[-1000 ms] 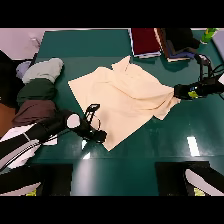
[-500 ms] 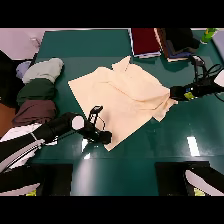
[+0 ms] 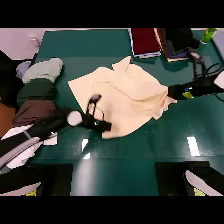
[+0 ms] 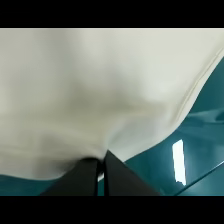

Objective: Fold the shirts.

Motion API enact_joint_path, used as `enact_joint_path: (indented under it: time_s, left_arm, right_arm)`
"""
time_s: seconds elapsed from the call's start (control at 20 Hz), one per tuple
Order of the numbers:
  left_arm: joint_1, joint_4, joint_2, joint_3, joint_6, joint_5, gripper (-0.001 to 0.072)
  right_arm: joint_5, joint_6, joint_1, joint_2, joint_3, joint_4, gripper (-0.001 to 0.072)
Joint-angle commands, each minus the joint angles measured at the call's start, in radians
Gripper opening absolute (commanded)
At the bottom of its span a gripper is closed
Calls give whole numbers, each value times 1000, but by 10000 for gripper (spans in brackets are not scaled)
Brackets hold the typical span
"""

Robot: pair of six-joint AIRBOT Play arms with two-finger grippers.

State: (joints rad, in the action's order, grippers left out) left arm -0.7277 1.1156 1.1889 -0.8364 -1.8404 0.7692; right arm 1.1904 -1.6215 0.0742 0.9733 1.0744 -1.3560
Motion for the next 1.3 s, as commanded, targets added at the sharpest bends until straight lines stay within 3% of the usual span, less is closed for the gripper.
enact_joint_path:
  time_s: [0.0, 0.2, 0.4, 0.55, 0.8, 0.95, 1.1, 1.25]
  left_arm:
    - [131, 177, -156, -153, -12, 100, 25]
    - [307, 333, -391, -552, 49, 217, 25]
    - [323, 400, -468, -991, 116, 306, 25]
    - [323, 409, -468, -1184, 150, 327, 25]
    - [323, 484, -433, -1199, 166, 354, 25]
    - [323, 505, -331, -1135, 167, 459, 25]
    - [323, 535, -151, -1034, 182, 648, 25]
    - [352, 554, 37, -875, 185, 596, 25]
  right_arm:
    - [-2, 15, -24, -93, 63, 0, 15]
    - [54, 64, -70, -201, 348, 0, 14]
    - [96, 71, -137, -238, 661, 0, 15]
    - [161, 82, -190, -212, 856, 0, 15]
    - [347, 77, -215, -79, 1074, 6, 15]
    - [347, 68, -155, -25, 934, 56, 14]
    - [351, 56, -71, 95, 753, 51, 15]
    - [262, 71, -32, 271, 618, 43, 15]
